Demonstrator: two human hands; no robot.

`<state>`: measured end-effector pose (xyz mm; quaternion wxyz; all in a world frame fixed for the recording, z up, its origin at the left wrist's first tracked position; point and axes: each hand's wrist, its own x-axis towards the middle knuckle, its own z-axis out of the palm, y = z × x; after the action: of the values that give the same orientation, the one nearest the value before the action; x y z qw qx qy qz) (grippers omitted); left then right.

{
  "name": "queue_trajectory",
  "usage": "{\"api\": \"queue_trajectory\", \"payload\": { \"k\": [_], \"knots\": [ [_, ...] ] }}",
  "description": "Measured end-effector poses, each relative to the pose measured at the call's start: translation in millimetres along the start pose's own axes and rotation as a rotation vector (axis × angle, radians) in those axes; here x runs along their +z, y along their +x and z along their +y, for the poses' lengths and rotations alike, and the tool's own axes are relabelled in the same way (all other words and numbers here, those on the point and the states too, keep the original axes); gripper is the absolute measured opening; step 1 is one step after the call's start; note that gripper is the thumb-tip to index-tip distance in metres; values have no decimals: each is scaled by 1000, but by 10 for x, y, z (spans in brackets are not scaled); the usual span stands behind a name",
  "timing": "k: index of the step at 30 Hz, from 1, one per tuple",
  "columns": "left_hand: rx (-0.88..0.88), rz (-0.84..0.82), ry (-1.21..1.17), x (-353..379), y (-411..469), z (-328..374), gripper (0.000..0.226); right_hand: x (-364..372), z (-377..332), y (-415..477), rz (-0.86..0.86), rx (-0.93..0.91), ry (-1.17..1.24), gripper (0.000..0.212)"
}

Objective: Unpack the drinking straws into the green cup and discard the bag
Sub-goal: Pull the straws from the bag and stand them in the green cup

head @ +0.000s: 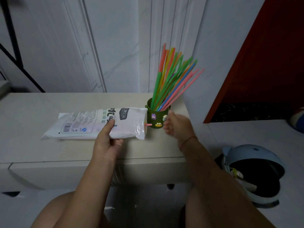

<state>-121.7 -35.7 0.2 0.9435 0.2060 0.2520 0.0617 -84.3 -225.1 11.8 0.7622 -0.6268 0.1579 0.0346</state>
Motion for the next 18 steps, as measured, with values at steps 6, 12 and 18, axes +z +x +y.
{"api": "queue_trajectory", "payload": {
  "k": [6,12,18],
  "knots": [
    [116,-129,190,64,-54,-58,31,224,194,-239,-284,390,419,42],
    [241,-255,385,64,-142,-63,41,294,170,-258,-371,453,579,40],
    [243,-259,391,102,-171,-94,41,282,193,-217,-377,455,598,37]
  ]
}}
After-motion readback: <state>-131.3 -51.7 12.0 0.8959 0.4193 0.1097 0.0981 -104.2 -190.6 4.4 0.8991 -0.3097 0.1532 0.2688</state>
